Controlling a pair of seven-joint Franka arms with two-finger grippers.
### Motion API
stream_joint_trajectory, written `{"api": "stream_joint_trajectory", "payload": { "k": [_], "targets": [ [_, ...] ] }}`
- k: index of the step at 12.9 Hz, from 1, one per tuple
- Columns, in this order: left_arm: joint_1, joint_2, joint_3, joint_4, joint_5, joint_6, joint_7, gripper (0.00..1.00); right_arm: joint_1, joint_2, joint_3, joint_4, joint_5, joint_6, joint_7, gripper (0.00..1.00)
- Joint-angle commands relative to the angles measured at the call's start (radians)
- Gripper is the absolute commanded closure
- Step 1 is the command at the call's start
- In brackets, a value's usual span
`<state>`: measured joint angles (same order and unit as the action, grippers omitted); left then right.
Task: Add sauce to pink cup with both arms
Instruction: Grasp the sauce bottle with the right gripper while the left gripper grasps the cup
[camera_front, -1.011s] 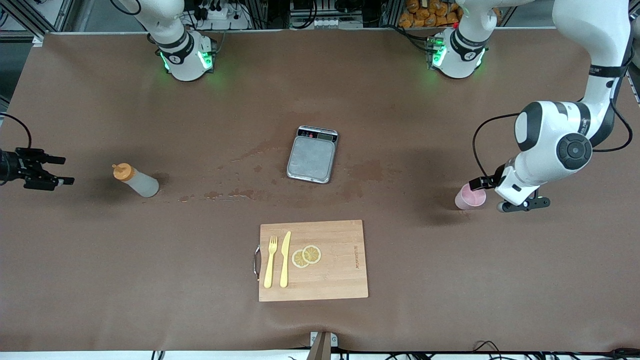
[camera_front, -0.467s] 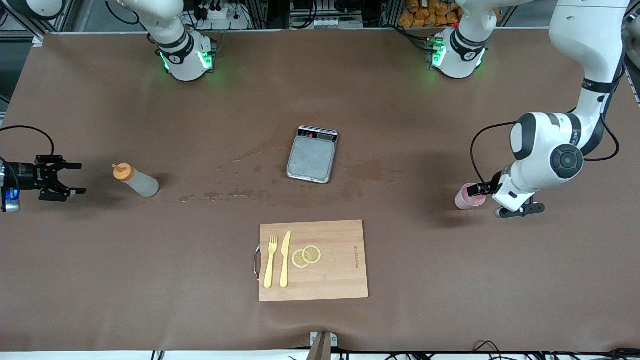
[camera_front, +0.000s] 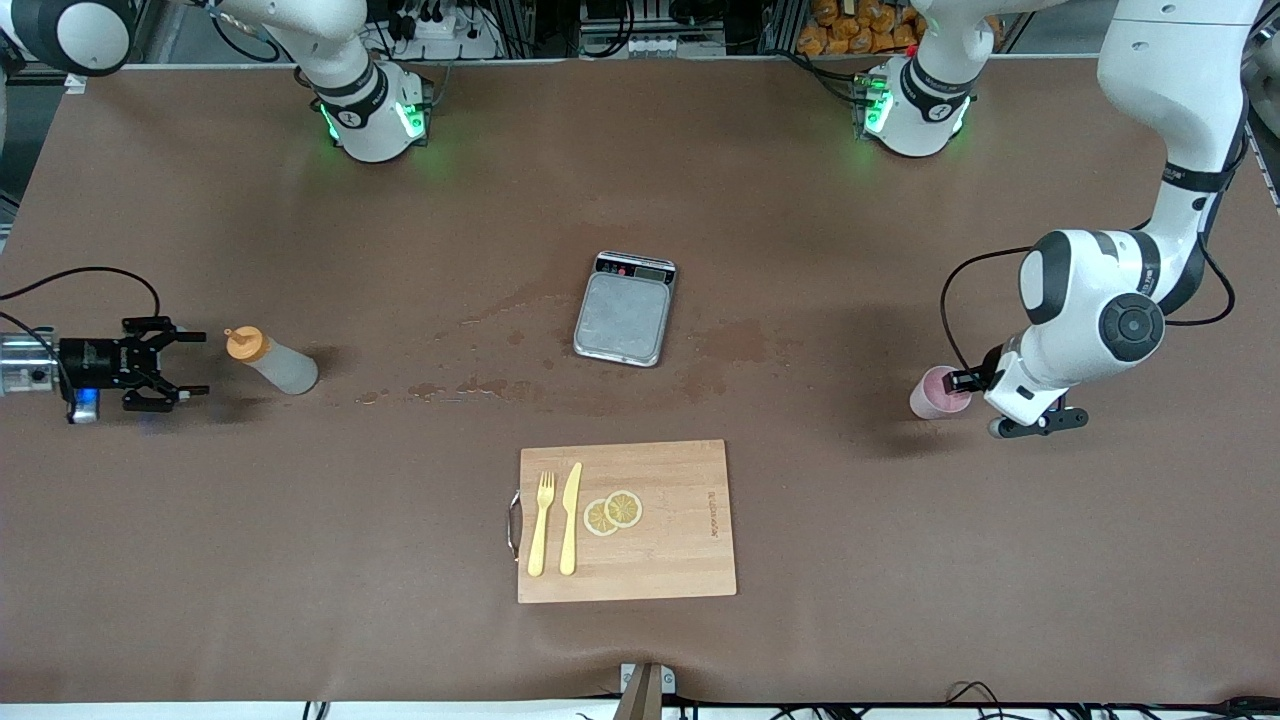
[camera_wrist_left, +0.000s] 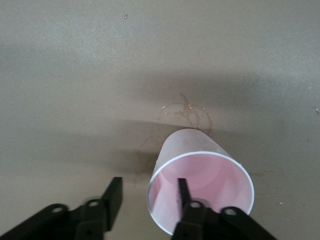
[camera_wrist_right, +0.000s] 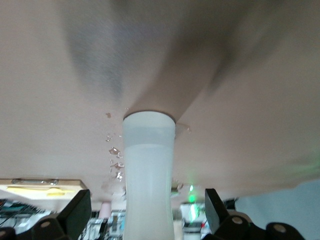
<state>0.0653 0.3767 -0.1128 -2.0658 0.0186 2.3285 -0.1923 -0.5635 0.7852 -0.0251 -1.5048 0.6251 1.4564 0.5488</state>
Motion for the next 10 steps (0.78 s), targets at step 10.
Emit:
{"api": "stream_joint_trajectory", "payload": {
  "k": [10],
  "targets": [
    [-0.002,-0.05,-0.069,0.082,-0.017,-0.09,-0.012,1.0,0.033,0.111,0.022,0.017,0.119,-0.126,0.103,0.0]
  ]
}}
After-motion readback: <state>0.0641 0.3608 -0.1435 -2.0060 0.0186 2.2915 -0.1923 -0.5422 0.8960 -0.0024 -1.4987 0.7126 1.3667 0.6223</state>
